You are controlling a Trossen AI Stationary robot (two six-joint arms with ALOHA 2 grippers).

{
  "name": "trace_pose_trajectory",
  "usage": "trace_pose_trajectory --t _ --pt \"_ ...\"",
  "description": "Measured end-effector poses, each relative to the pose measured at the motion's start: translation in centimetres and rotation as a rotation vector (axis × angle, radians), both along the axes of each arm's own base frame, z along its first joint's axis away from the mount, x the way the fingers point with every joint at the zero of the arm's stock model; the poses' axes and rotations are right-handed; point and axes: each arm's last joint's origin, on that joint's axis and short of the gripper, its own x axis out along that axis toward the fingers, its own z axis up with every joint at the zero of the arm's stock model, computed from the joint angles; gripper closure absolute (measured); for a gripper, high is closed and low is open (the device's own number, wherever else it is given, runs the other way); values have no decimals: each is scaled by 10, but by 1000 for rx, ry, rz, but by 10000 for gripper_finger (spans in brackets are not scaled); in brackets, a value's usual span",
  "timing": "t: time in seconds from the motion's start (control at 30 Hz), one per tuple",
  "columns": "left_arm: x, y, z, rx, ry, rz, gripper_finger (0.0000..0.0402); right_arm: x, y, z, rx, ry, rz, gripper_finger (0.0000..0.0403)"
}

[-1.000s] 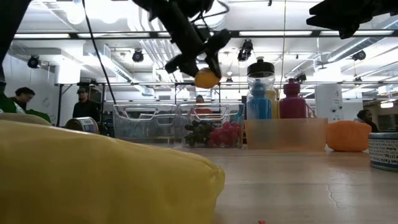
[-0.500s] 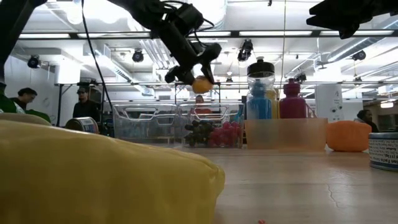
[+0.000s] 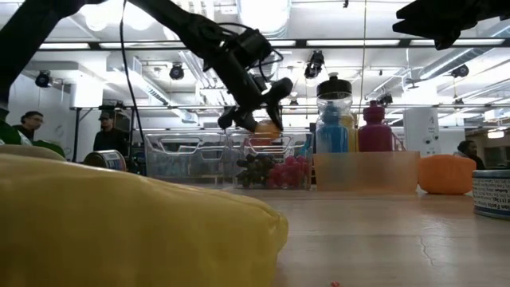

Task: Pick & Place Food Item
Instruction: Put the yellow mango into the right transparent bin

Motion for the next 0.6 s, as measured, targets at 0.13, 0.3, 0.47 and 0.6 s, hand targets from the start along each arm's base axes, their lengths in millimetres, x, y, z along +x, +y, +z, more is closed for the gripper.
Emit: trace_pose_trajectory --t 0.13,0.3,0.47,0.6 --pt "-1 5 -10 -42 6 43 181 0 0 0 1 0 0 213" --pt "-3 12 -16 -80 10 36 181 0 0 0 1 0 0 213" --pt "-7 21 -17 -110 1 36 170 0 0 0 0 0 0 213" --pt "-9 22 -18 -124 6 34 144 0 0 0 1 0 0 213"
